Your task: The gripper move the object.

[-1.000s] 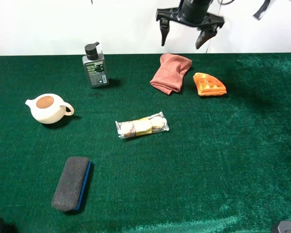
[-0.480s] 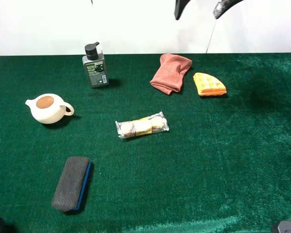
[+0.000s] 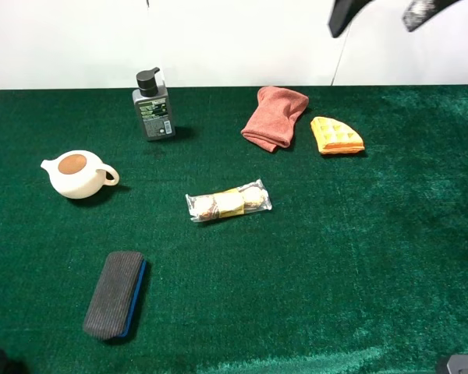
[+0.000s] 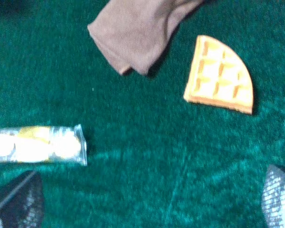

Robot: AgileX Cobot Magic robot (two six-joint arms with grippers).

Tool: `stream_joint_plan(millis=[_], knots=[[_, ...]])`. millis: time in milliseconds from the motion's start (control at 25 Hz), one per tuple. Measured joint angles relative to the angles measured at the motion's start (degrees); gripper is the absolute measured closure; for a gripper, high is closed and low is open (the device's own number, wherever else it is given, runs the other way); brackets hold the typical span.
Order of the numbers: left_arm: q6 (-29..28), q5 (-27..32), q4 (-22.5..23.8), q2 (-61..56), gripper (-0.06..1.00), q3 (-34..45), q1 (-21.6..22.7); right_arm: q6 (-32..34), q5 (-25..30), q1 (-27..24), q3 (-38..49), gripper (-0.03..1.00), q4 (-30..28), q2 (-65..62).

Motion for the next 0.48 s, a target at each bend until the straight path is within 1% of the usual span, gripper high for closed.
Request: stream_joint_plan(millis=[160, 480], knots=[[0.0, 0.0, 0.0, 0.0, -0.05, 0.0, 0.0, 0.0, 0.0, 0.0, 5.1, 0.27, -0.1, -6.9], [0.0, 0.0, 0.0, 0.0, -0.05, 0.0, 0.0, 0.0, 0.1, 0.0, 12.4, 0.27, -1.1, -18.7]])
